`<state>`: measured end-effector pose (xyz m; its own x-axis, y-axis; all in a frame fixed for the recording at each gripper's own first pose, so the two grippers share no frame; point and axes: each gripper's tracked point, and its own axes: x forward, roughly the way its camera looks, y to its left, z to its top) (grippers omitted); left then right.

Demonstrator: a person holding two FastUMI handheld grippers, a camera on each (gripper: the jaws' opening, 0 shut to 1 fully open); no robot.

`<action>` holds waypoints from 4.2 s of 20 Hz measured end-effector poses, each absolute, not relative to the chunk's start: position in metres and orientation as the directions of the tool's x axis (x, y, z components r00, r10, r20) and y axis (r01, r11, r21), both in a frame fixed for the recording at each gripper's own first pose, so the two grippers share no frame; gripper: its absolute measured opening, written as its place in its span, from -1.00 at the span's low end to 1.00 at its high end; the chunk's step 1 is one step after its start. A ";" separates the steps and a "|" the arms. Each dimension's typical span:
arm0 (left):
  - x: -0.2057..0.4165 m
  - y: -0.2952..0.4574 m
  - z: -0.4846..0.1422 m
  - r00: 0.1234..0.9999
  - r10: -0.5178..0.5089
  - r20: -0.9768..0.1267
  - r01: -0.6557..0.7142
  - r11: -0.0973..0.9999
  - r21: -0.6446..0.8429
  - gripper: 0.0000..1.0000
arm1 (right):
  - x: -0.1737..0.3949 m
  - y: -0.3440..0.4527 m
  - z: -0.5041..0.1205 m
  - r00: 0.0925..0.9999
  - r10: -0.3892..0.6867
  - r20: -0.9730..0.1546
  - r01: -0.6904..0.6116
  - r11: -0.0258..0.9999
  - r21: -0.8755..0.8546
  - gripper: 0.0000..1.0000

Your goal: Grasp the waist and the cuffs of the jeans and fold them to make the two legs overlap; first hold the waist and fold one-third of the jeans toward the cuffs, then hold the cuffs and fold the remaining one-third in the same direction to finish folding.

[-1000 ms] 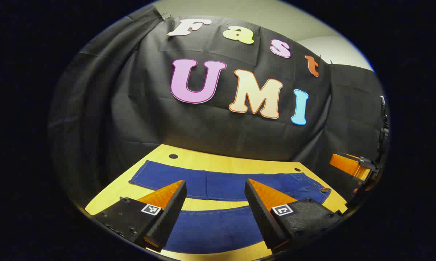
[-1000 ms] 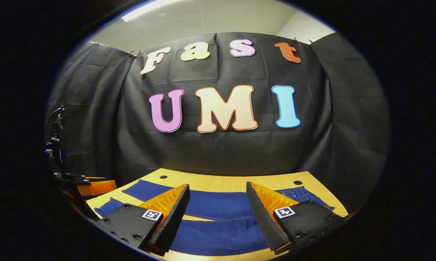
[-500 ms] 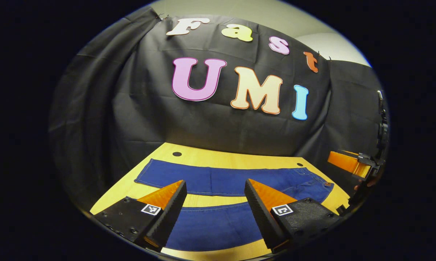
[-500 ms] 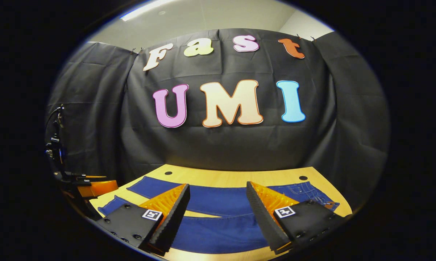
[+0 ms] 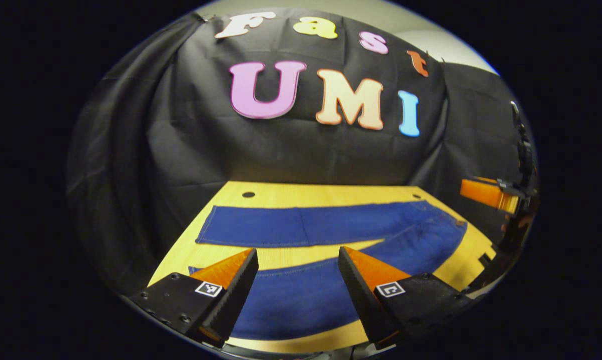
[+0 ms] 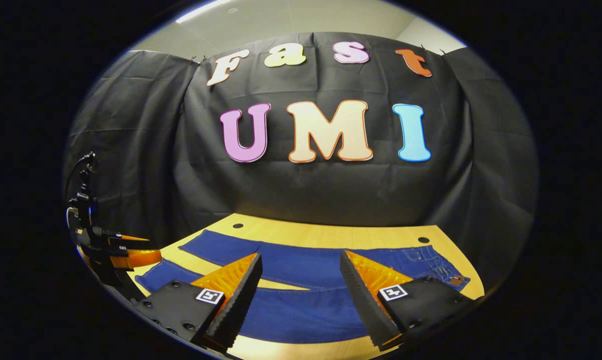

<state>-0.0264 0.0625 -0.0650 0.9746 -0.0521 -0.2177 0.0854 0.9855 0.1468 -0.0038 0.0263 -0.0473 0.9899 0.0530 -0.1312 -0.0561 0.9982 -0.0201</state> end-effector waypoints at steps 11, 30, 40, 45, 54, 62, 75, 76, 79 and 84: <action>-0.073 0.092 -0.178 0.741 -0.233 -0.630 0.437 0.880 0.189 0.91 | -0.024 0.000 -0.075 0.973 0.006 -0.230 -0.021 0.998 -0.061 0.94; -0.095 0.147 -0.233 0.445 -0.082 -0.892 0.663 0.699 0.267 0.87 | -0.037 -0.052 -0.098 0.949 -0.080 -0.304 0.073 0.997 -0.037 0.93; -0.075 0.168 -0.219 0.430 -0.023 -0.903 0.706 0.632 0.320 -0.75 | -0.033 -0.046 -0.103 0.943 -0.038 -0.331 0.033 0.999 -0.022 0.94; -0.076 0.164 -0.220 0.403 -0.062 -0.913 0.678 0.691 0.252 -1.00 | -0.032 -0.051 -0.114 0.927 -0.010 -0.375 -0.027 0.995 -0.093 0.93; -0.074 0.162 -0.220 0.370 -0.088 -0.925 0.619 0.765 0.174 -1.00 | -0.032 -0.113 -0.178 0.784 0.071 -0.617 -0.287 0.922 -0.259 0.99; -0.072 0.164 -0.222 0.389 0.030 -0.921 0.567 0.780 0.265 -1.00 | -0.031 -0.192 -0.258 0.548 0.062 -0.834 -0.509 0.816 -0.273 0.99; -0.070 0.165 -0.223 0.361 0.063 -0.930 0.545 0.795 0.266 -1.00 | -0.024 -0.211 -0.296 0.382 0.112 -0.917 -0.557 0.820 -0.132 0.96; -0.070 0.164 -0.223 0.362 0.062 -0.930 0.542 0.798 0.264 -1.00 | -0.024 -0.210 -0.295 0.385 0.112 -0.916 -0.560 0.818 -0.135 0.95; -0.069 0.165 -0.223 0.360 0.063 -0.931 0.535 0.804 0.261 -1.00 | -0.023 -0.211 -0.295 0.385 0.103 -0.917 -0.545 0.827 -0.136 0.76; -0.068 0.164 -0.223 0.367 0.057 -0.928 0.544 0.796 0.264 -1.00 | -0.010 -0.208 -0.288 0.416 0.103 -0.903 -0.557 0.815 -0.164 -0.40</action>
